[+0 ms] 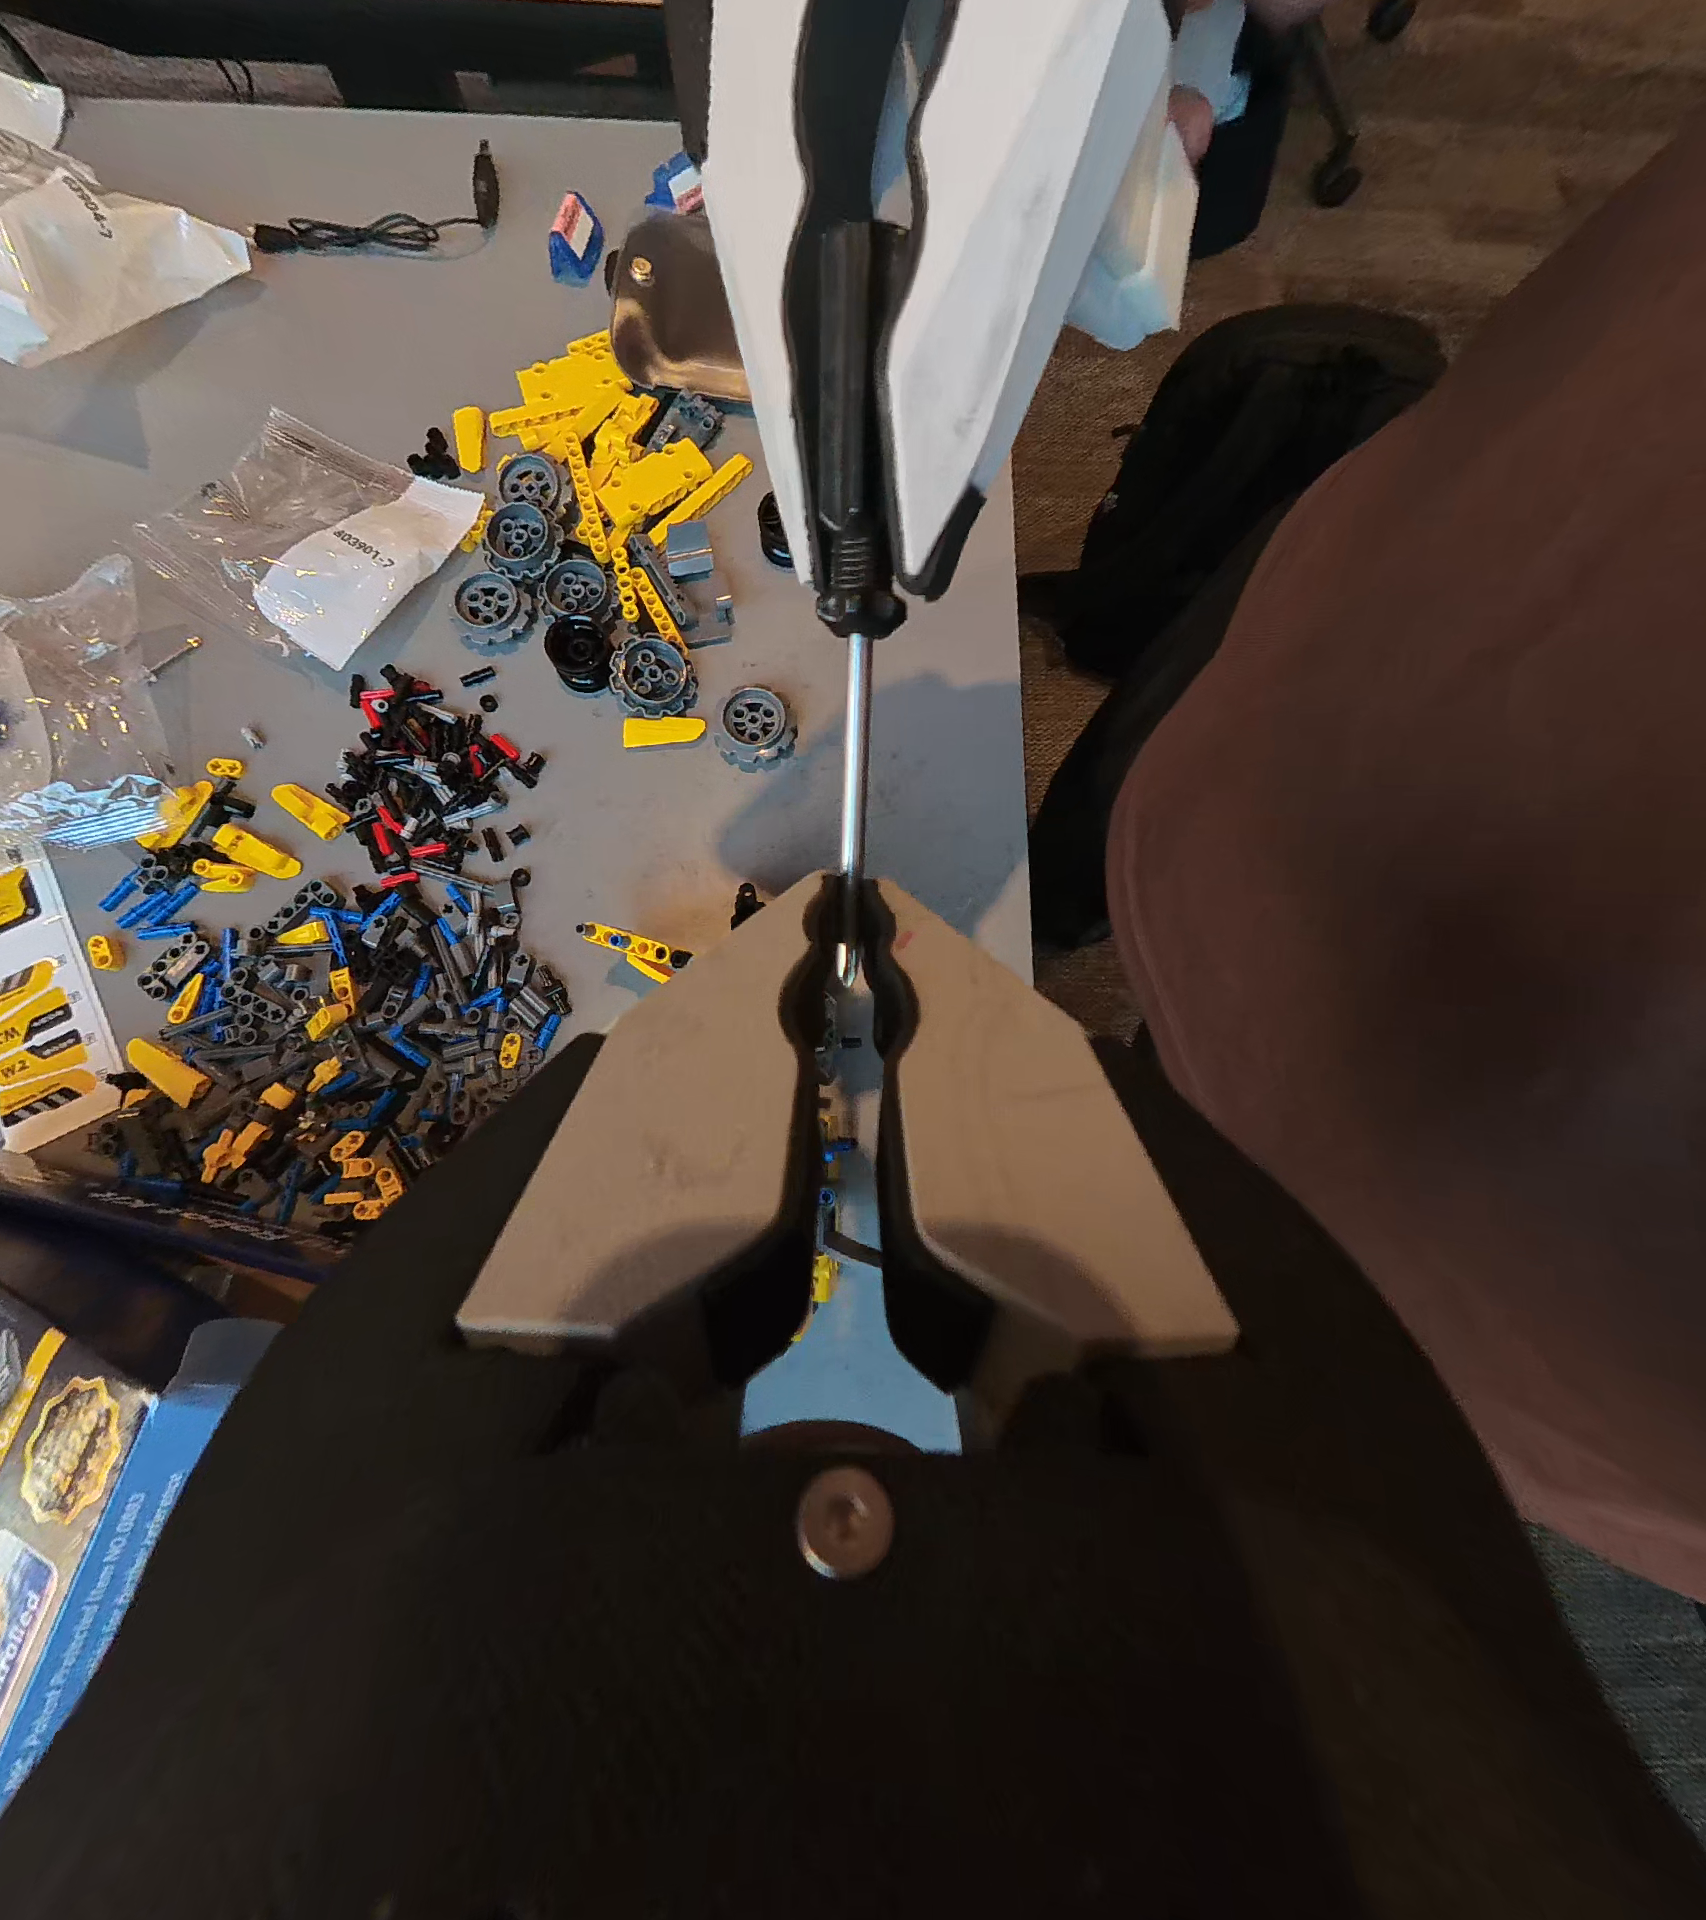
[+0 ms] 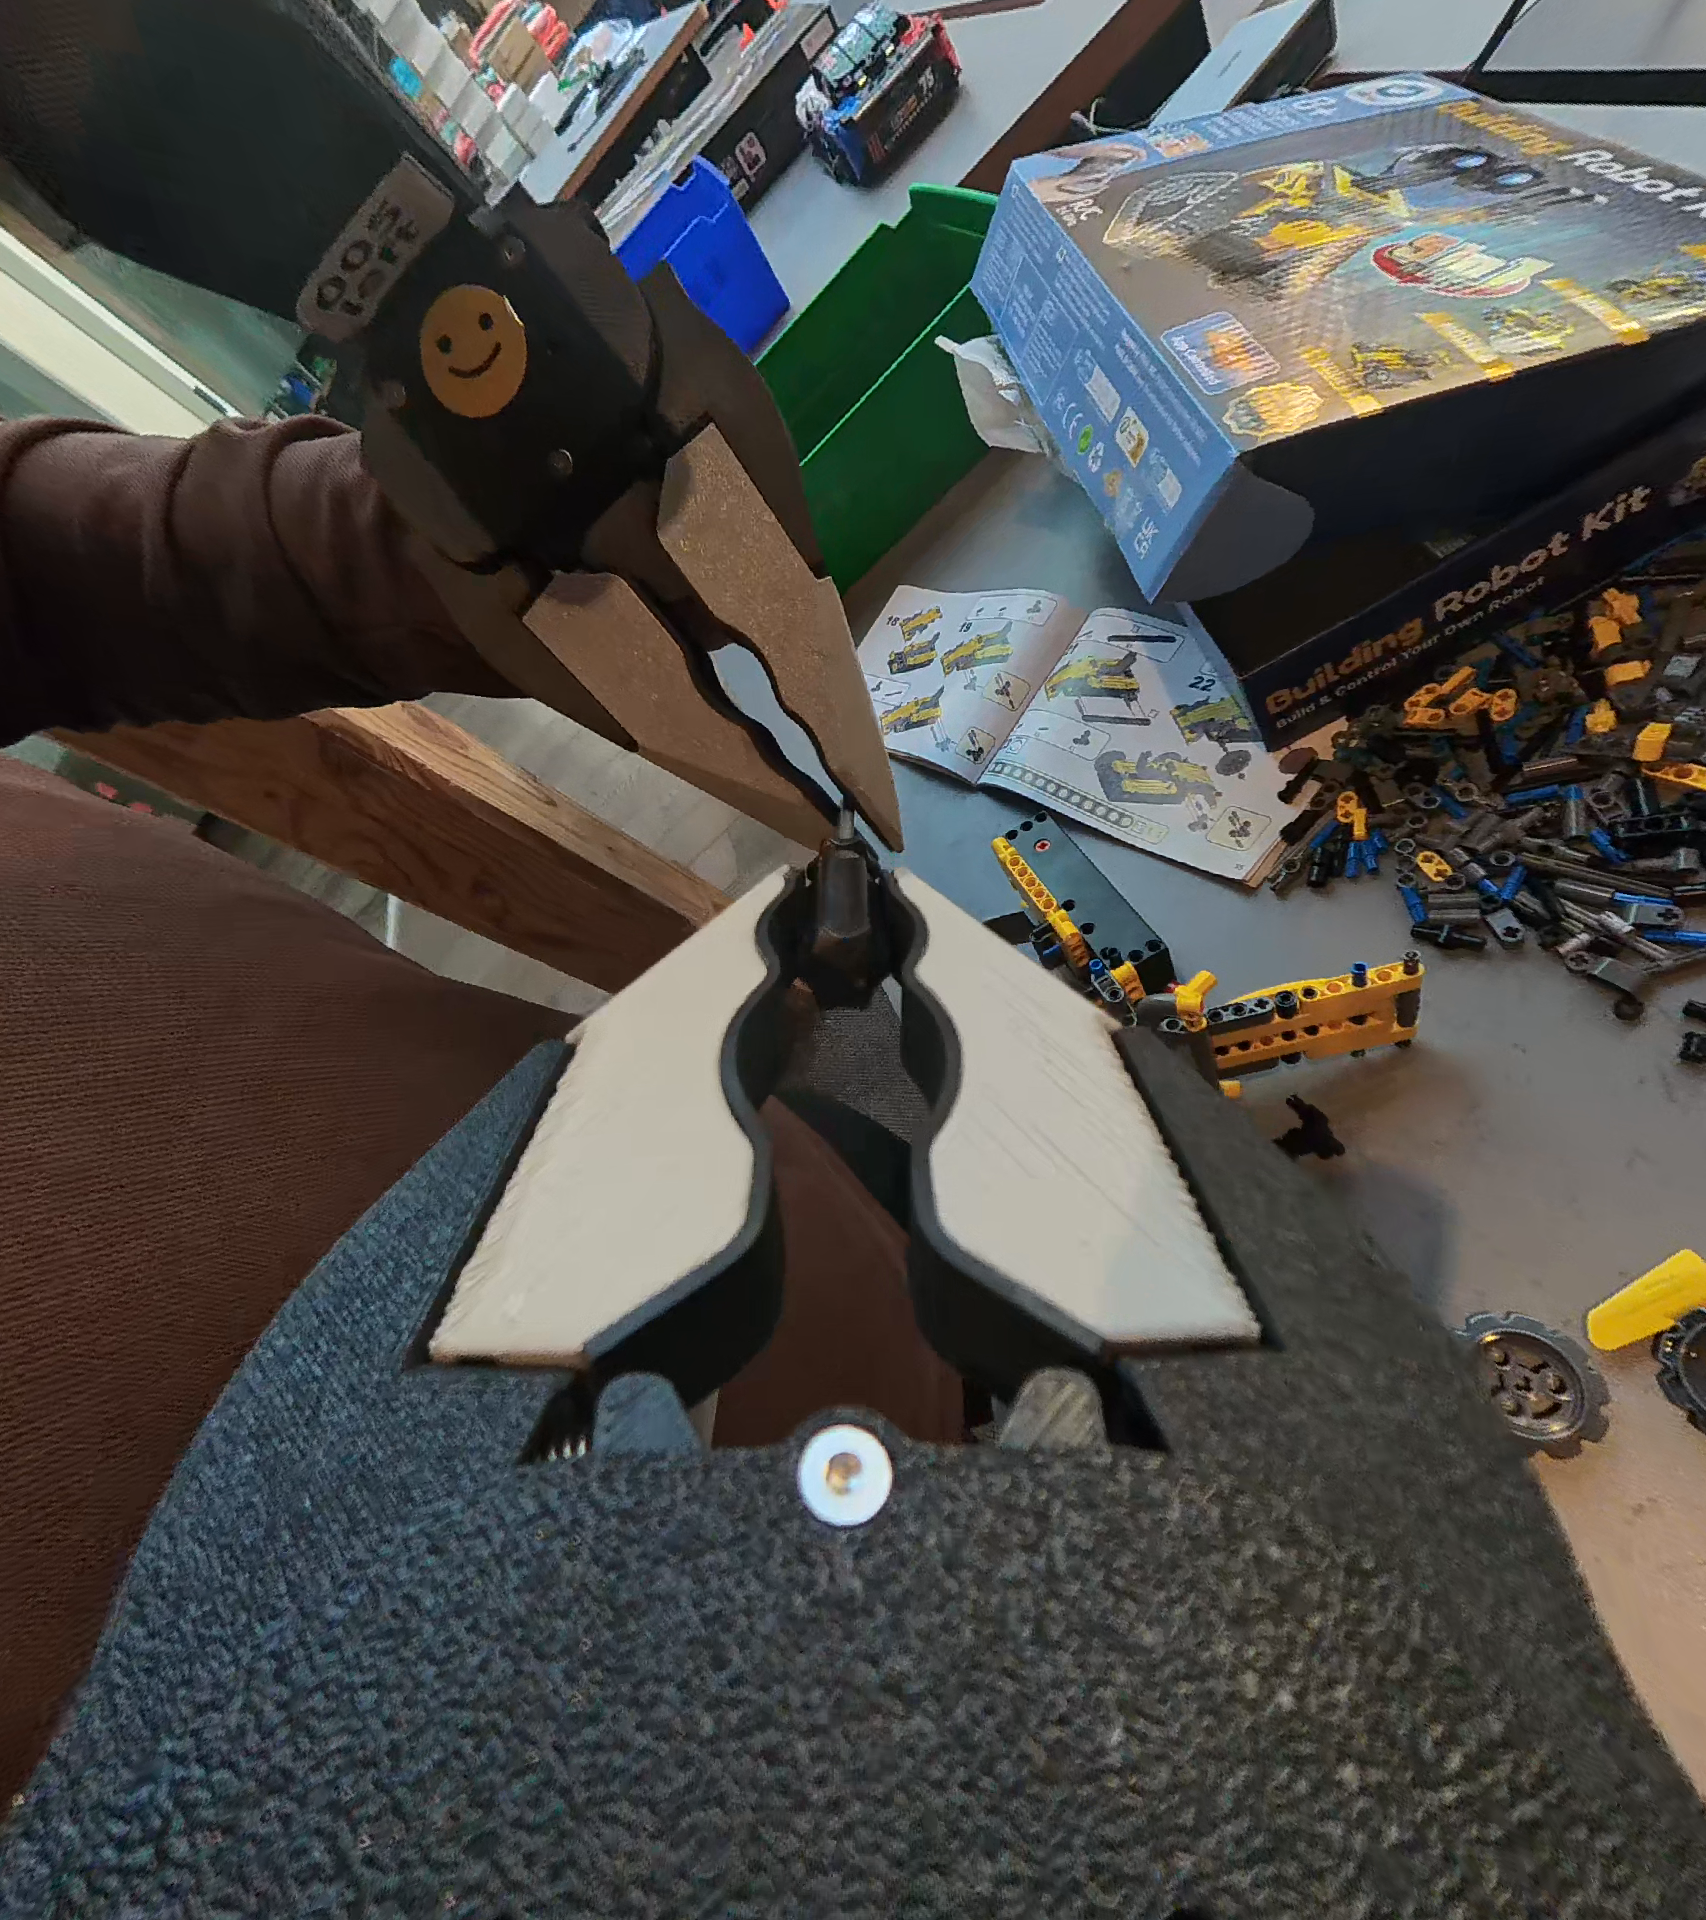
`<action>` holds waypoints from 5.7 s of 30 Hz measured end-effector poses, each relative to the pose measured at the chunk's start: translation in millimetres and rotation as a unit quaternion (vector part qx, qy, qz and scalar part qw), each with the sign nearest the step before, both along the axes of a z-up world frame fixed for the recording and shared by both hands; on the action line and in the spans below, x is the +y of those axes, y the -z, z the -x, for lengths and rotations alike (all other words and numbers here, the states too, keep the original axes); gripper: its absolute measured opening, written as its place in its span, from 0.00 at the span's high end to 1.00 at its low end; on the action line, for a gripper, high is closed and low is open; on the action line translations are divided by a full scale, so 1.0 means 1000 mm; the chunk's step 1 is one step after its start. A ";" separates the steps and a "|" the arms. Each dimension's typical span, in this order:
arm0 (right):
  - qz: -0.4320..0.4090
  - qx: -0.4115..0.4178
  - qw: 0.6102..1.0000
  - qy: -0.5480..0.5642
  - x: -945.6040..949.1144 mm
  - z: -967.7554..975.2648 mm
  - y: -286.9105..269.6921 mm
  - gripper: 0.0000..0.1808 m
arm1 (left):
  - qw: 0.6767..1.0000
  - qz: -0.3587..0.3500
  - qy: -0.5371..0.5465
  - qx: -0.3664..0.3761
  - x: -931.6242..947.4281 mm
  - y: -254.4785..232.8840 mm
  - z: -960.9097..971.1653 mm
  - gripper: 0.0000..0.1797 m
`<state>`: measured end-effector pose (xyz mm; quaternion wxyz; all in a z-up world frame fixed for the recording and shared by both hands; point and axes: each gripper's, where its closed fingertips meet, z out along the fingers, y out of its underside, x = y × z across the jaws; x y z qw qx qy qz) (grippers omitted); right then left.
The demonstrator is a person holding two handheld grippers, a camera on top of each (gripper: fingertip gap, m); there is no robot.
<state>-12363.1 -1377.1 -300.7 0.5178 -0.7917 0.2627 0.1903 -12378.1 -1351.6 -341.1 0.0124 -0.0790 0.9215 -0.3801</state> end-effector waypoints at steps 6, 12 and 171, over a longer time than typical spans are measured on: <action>0.036 -0.018 0.999 0.009 -0.004 -0.002 0.013 0.93 | 0.992 -0.017 -0.072 0.106 0.025 0.020 -0.014 0.80; 0.043 0.006 0.999 0.027 -0.021 0.001 0.023 0.93 | 0.966 -0.087 -0.108 0.217 0.056 0.080 -0.012 0.72; 0.068 0.152 0.984 0.054 -0.003 0.029 0.165 0.93 | 0.448 0.330 -0.593 0.582 0.055 0.162 0.044 0.31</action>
